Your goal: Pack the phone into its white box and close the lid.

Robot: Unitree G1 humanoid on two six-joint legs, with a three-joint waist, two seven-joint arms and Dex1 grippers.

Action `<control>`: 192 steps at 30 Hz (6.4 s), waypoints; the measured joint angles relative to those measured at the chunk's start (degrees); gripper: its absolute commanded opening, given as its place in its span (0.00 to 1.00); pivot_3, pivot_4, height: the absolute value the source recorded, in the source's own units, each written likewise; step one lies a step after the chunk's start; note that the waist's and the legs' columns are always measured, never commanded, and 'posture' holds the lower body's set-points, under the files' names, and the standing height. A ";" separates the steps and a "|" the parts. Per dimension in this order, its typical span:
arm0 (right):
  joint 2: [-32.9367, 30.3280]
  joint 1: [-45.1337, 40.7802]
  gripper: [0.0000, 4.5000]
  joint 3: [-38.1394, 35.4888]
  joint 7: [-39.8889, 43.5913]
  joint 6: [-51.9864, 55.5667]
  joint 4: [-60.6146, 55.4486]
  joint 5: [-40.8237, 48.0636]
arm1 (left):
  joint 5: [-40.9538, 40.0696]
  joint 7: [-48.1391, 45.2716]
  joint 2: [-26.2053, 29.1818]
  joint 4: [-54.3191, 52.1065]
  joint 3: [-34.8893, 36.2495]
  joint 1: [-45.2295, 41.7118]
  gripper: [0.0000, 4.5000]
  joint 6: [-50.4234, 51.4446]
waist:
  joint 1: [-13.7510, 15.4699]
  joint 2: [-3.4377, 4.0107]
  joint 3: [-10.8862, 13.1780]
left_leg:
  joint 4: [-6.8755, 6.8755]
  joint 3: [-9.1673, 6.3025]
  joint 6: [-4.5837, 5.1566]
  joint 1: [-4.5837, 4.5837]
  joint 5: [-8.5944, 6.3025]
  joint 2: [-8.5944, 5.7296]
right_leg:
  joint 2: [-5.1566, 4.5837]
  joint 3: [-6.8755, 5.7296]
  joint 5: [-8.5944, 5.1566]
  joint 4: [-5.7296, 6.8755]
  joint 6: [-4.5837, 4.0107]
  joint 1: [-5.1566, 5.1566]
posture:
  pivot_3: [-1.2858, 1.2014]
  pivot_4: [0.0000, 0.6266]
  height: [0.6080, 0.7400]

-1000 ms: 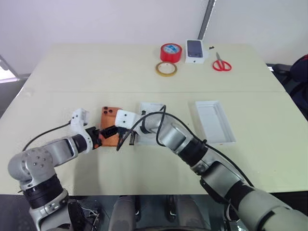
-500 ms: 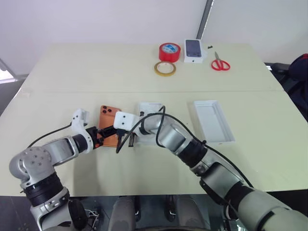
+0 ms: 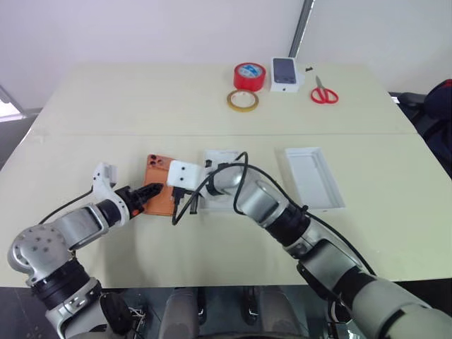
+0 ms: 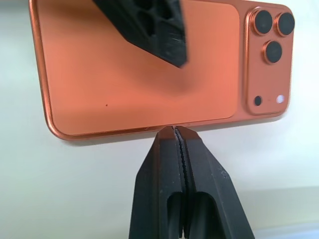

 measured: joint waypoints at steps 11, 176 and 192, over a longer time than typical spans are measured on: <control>-12.95 6.03 0.00 -13.53 6.64 8.28 -20.75 10.12 | -9.06 7.20 -4.54 0.01 3.59 -3.40 0.01 -0.11 | 0.72 -0.05 0.02 | -0.02 -0.08 0.06 -0.19 -0.04 -0.06 | -0.16 -0.18 0.00 -0.51 -0.07 0.10 | 0.52 0.24 1.00; -24.16 24.54 0.01 -43.08 -69.30 33.40 -20.65 122.28 | 38.96 -45.66 15.93 4.31 -52.15 1.75 0.00 -67.29 | 1.66 0.34 0.13 | 1.08 0.12 1.17 -0.88 -0.44 -0.11 | -0.07 -0.09 0.09 -0.61 0.34 0.16 | 0.52 0.24 1.00; -33.43 19.63 0.99 -49.27 -84.53 32.01 -16.51 124.29 | 45.40 -43.04 0.88 10.14 -65.39 -7.32 0.00 -67.47 | 1.72 0.46 0.09 | 1.08 0.11 1.19 -0.87 -0.44 -0.09 | 0.04 0.03 0.02 -0.61 0.24 0.14 | 0.52 0.24 1.00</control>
